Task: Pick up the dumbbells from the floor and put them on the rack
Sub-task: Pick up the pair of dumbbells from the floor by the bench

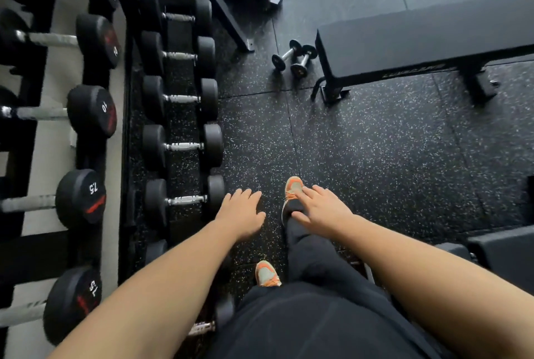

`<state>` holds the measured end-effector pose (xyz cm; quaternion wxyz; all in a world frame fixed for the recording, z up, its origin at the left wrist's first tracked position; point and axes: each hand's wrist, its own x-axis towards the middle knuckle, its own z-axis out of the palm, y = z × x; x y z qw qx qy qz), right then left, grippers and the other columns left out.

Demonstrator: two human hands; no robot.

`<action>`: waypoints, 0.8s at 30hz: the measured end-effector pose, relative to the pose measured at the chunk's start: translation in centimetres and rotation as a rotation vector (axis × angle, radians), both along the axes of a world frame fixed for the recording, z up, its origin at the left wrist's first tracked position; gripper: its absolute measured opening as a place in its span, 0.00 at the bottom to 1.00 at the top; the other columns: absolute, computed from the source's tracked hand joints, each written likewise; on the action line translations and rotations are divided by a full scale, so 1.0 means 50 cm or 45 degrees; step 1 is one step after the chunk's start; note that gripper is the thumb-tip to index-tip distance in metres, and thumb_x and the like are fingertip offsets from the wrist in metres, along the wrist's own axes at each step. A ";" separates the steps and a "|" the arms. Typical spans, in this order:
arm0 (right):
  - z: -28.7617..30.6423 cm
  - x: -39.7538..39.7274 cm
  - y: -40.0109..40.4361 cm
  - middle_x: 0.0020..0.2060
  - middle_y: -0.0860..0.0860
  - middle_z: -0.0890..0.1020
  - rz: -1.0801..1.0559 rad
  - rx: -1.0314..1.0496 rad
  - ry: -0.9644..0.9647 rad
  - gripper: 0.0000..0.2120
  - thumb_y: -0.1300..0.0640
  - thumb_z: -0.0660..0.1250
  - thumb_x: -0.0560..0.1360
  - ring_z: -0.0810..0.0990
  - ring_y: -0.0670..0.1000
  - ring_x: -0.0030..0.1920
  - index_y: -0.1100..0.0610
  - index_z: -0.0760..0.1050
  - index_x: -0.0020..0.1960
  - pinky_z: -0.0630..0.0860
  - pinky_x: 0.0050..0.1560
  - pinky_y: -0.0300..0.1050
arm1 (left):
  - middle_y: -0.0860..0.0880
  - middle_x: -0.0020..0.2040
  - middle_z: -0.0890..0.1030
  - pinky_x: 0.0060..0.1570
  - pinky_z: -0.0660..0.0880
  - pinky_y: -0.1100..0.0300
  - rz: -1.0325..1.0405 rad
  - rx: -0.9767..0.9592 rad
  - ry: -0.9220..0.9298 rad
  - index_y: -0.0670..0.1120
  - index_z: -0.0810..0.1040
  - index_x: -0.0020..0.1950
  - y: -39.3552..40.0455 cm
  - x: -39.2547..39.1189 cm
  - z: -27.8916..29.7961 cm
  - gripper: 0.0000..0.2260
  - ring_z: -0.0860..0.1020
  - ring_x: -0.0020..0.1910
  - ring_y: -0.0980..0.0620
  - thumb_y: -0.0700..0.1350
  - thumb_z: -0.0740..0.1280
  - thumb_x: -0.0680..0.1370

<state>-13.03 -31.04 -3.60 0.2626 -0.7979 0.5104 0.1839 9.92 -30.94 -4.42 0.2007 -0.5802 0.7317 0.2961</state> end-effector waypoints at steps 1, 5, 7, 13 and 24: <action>-0.006 -0.004 -0.037 0.68 0.54 0.72 0.002 0.006 0.005 0.29 0.37 0.53 0.78 0.68 0.58 0.64 0.55 0.66 0.71 0.67 0.65 0.56 | 0.46 0.74 0.67 0.70 0.59 0.44 -0.008 -0.002 -0.004 0.48 0.60 0.76 -0.044 -0.003 -0.004 0.28 0.63 0.71 0.43 0.58 0.56 0.78; -0.019 -0.030 -0.202 0.71 0.55 0.70 0.036 0.071 0.008 0.30 0.38 0.51 0.79 0.67 0.59 0.67 0.56 0.64 0.74 0.66 0.67 0.56 | 0.46 0.74 0.67 0.70 0.59 0.43 -0.028 0.033 0.002 0.48 0.60 0.77 -0.214 -0.023 0.001 0.28 0.63 0.72 0.44 0.57 0.56 0.79; -0.020 -0.042 -0.284 0.71 0.55 0.70 0.009 0.098 0.017 0.31 0.38 0.50 0.79 0.67 0.59 0.68 0.56 0.63 0.75 0.65 0.68 0.57 | 0.46 0.75 0.65 0.71 0.57 0.43 -0.038 0.060 -0.005 0.48 0.58 0.77 -0.290 -0.032 0.007 0.28 0.61 0.73 0.43 0.57 0.56 0.79; -0.008 -0.069 -0.542 0.76 0.56 0.64 -0.047 0.134 0.035 0.32 0.37 0.50 0.80 0.61 0.60 0.73 0.56 0.59 0.77 0.60 0.72 0.59 | 0.46 0.73 0.67 0.70 0.60 0.43 -0.062 0.002 -0.010 0.47 0.61 0.76 -0.548 -0.041 0.028 0.28 0.63 0.72 0.44 0.56 0.57 0.79; -0.051 -0.029 -0.960 0.78 0.56 0.60 -0.254 0.187 0.054 0.32 0.38 0.51 0.81 0.57 0.60 0.76 0.55 0.56 0.78 0.57 0.75 0.58 | 0.47 0.71 0.70 0.70 0.59 0.44 -0.151 0.017 -0.035 0.48 0.64 0.74 -1.024 -0.006 -0.016 0.25 0.65 0.70 0.45 0.55 0.57 0.79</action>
